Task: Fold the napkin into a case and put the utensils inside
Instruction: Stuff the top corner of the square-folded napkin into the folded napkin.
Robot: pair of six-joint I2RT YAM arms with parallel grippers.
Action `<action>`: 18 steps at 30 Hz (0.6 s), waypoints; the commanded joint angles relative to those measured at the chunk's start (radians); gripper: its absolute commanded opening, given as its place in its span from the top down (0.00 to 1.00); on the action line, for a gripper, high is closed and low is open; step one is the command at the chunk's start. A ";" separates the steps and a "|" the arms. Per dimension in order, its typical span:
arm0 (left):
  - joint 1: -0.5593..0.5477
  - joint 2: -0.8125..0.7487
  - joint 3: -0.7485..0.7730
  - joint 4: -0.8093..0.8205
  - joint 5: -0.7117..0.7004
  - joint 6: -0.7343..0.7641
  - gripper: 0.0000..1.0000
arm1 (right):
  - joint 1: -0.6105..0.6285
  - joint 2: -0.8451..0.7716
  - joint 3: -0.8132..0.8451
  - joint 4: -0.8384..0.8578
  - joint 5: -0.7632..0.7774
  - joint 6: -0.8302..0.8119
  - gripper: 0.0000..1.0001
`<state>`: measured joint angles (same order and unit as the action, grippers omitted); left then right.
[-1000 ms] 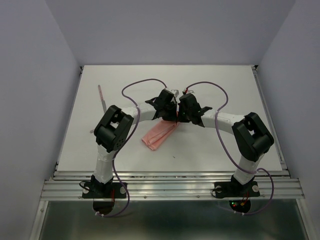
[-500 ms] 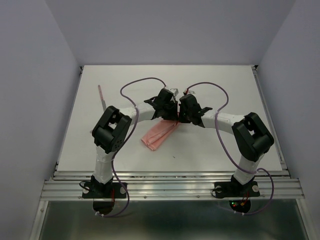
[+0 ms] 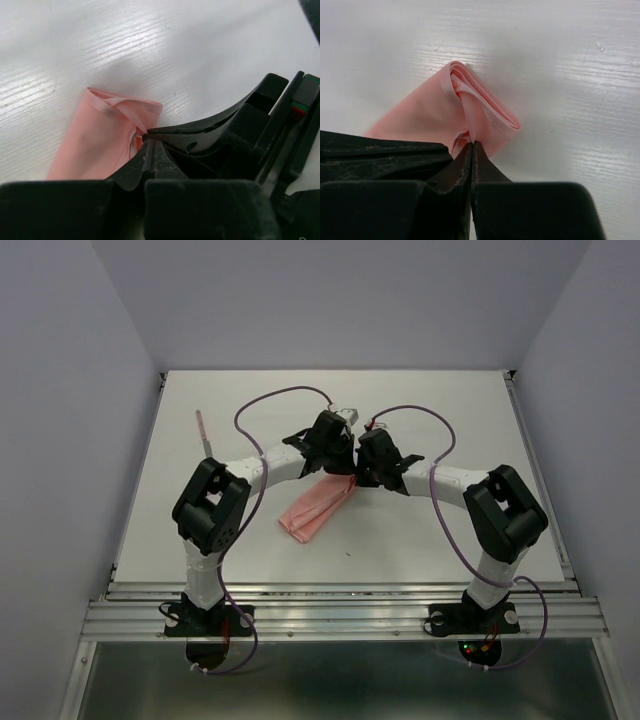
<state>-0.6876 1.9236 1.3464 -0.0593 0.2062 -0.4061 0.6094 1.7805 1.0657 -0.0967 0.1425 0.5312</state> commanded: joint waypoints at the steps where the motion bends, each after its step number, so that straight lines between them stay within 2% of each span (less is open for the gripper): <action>1: 0.010 -0.071 -0.027 -0.008 -0.040 0.013 1.00 | 0.006 -0.038 0.014 0.046 -0.001 0.001 0.99; 11: 0.037 0.043 -0.006 -0.010 -0.036 0.018 1.00 | 0.006 -0.039 0.027 0.045 -0.009 -0.003 0.99; 18: 0.034 0.078 -0.003 0.036 0.045 0.009 1.00 | 0.006 -0.035 0.034 0.041 -0.011 -0.011 0.99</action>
<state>-0.6479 2.0087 1.3285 -0.0654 0.2020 -0.4019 0.6102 1.7805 1.0660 -0.0963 0.1379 0.5285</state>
